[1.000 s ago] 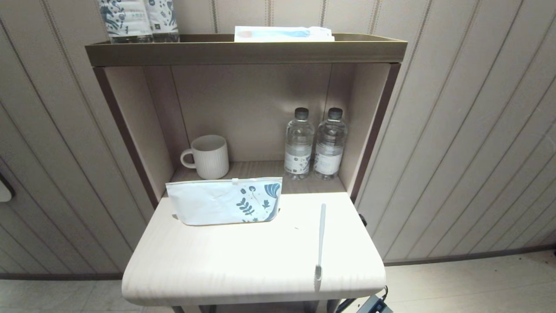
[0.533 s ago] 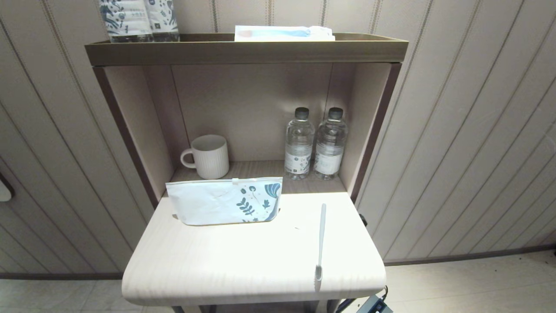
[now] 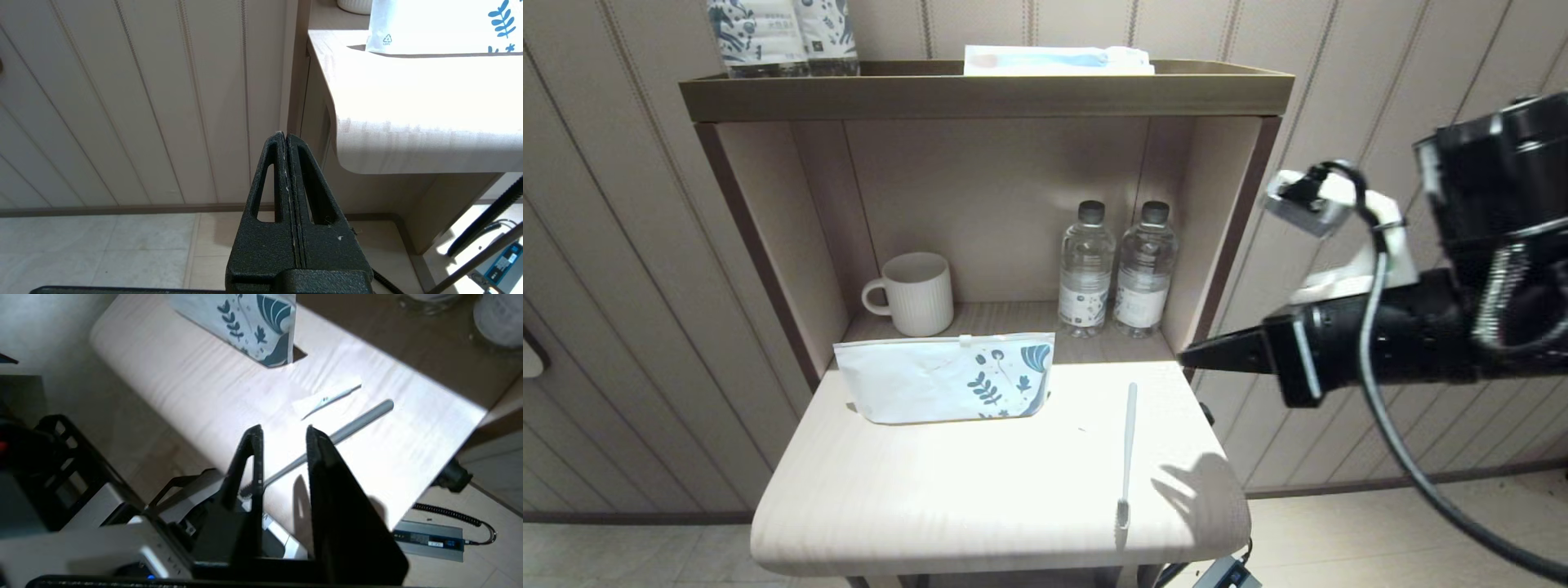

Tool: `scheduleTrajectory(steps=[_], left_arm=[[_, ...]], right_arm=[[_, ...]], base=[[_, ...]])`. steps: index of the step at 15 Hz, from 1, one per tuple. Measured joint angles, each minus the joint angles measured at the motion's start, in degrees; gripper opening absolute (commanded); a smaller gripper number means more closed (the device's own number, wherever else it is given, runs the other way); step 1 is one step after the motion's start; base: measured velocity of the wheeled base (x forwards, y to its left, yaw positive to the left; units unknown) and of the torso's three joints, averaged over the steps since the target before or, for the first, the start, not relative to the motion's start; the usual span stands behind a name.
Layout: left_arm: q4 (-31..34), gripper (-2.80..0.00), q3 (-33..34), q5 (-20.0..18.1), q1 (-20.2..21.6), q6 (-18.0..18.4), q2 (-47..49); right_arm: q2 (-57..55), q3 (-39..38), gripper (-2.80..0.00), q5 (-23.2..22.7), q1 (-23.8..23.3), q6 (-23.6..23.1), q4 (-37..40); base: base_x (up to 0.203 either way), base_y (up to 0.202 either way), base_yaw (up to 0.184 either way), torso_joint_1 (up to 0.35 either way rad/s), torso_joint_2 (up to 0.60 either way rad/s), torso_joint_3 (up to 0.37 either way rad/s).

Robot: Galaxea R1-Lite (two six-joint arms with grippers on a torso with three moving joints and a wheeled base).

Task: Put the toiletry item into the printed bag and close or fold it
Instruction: Pick up the storage bag

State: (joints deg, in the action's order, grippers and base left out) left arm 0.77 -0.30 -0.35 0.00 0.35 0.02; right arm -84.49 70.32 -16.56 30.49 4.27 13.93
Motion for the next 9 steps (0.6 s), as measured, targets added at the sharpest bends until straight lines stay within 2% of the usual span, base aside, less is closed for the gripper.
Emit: scheduleTrajectory(steps=[4,7,9], left_arm=[[0.0,-2.8,0.0,0.0,0.0,0.0,0.0],[0.0,-2.8,0.0,0.0,0.0,0.0,0.0],[0.0,-2.8,0.0,0.0,0.0,0.0,0.0]], right_arm=[[-8.8,-0.9,0.0,1.2,2.1,-2.4,-13.3],[-14.4,-2.6,0.0,-0.8,2.2,-6.9,-22.3],[-17.8,-3.0,0.0,-3.6,2.1,-8.8,-24.9]], base=[[0.0,0.0,0.0,0.0,0.0,0.0],[0.0,0.0,0.0,0.0,0.0,0.0],[0.0,0.0,0.0,0.0,0.0,0.0]])
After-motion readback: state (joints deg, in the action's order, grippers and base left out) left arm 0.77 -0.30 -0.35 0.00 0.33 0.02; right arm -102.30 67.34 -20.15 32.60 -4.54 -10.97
